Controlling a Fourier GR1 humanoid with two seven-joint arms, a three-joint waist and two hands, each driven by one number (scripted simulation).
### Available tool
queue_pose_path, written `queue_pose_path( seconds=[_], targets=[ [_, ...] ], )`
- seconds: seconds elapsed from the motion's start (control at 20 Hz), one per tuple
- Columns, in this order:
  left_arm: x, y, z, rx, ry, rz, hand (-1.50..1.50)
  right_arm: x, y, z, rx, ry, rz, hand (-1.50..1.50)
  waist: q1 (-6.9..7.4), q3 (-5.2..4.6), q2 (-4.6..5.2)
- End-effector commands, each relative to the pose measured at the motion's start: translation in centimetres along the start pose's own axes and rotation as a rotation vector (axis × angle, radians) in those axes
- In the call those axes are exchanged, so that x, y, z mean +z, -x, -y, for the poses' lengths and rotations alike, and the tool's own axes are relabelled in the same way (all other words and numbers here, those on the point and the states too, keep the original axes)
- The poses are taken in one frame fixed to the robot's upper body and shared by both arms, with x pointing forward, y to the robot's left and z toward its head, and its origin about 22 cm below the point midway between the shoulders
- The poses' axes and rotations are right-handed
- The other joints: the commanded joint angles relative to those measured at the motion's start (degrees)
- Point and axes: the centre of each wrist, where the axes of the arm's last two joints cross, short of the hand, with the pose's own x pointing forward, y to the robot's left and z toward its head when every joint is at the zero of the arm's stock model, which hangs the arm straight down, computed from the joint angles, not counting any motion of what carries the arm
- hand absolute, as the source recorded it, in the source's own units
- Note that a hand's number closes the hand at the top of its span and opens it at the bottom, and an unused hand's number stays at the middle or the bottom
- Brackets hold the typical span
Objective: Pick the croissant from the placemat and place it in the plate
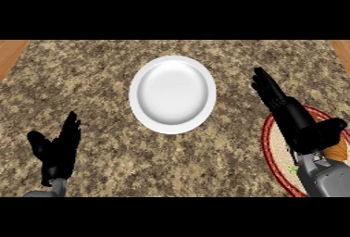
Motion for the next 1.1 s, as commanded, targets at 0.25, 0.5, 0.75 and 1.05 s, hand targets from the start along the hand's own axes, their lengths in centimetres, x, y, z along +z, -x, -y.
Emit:
queue_pose_path(
  seconds=[0.25,0.5,0.75,1.05],
  targets=[
    [-1.3,-14.2,1.4,-0.212,0.247,0.587,0.00,-2.9,1.6,-0.4,0.200,-0.177,0.061,1.50,-1.12,0.20,-0.29],
    [-1.4,-13.8,0.8,-0.196,0.301,0.539,0.00,0.4,7.3,3.9,0.792,0.141,-0.198,1.50,-2.12,0.03,-0.30],
    [-1.3,-12.7,0.9,-0.193,0.289,0.531,0.00,3.6,12.6,1.0,0.515,0.332,-0.006,-1.50,-2.84,0.11,-0.55],
    [-0.6,-15.7,0.9,-0.210,0.301,0.535,0.00,2.0,8.4,4.7,0.556,0.354,0.134,-1.50,-2.79,-0.07,-0.92]
  ],
)
